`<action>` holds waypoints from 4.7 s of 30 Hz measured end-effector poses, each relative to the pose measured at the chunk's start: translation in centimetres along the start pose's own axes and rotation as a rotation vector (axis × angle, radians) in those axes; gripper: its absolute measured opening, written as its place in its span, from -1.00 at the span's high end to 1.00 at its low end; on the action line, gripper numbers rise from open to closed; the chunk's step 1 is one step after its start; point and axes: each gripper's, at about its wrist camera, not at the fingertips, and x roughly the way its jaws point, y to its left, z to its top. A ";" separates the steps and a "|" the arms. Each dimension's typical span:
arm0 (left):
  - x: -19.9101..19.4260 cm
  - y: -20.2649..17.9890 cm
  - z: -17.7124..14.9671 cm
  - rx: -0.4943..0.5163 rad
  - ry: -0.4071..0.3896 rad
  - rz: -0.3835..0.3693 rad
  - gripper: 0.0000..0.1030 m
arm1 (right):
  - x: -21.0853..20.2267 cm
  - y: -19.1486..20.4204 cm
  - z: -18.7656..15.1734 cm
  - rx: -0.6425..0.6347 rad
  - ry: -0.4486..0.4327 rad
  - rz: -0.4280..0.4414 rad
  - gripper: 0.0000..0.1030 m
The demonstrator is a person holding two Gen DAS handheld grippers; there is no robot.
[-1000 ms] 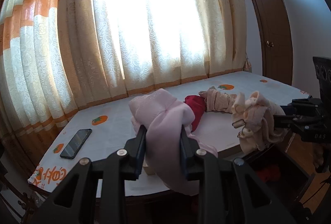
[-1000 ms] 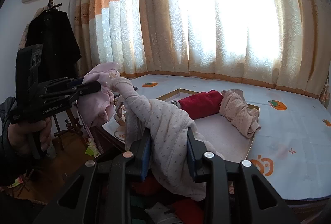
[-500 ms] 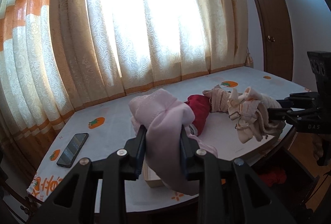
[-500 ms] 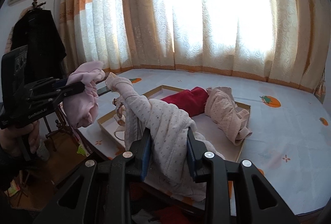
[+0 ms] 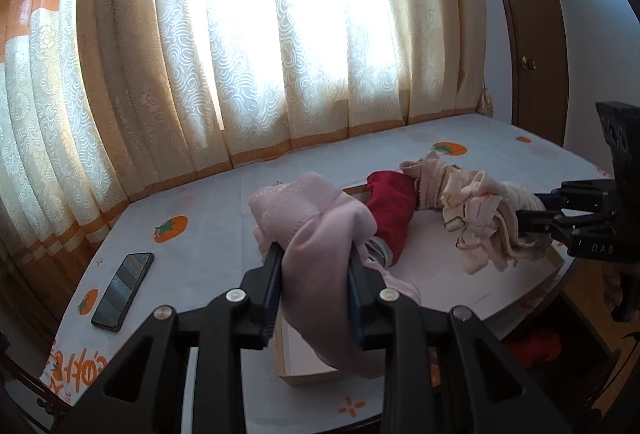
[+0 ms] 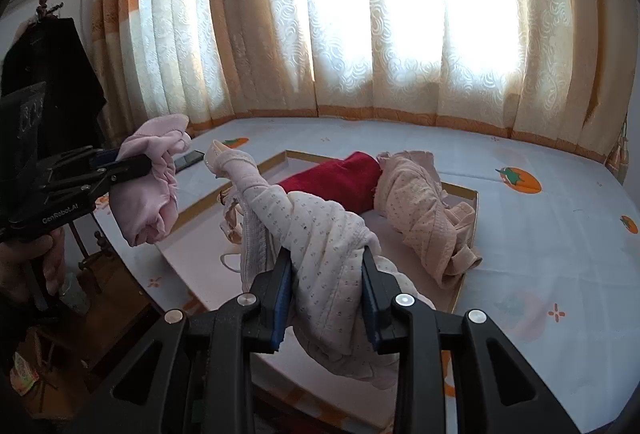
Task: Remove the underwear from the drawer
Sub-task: 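Carry both held garments over the cardboard tray, then lower both garments into the tray and open both tools, then withdraw both open tools from the tray down toward the open drawer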
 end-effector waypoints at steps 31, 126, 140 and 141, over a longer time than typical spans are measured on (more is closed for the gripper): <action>12.1 2.1 4.0 0.028 0.175 0.012 0.48 | 6.4 -3.2 2.2 0.028 0.142 -0.063 0.34; -1.0 -7.0 -14.0 -0.106 0.264 -0.209 -0.73 | -3.6 2.3 -14.9 -0.168 0.212 -0.059 -0.50; 0.0 -8.4 -15.1 -0.027 0.320 -0.209 -0.74 | -0.7 2.5 -16.0 -0.356 0.348 -0.076 -0.49; 0.1 -8.5 -15.1 -0.023 0.327 -0.210 -0.74 | -0.5 2.6 -16.1 -0.376 0.357 -0.077 -0.49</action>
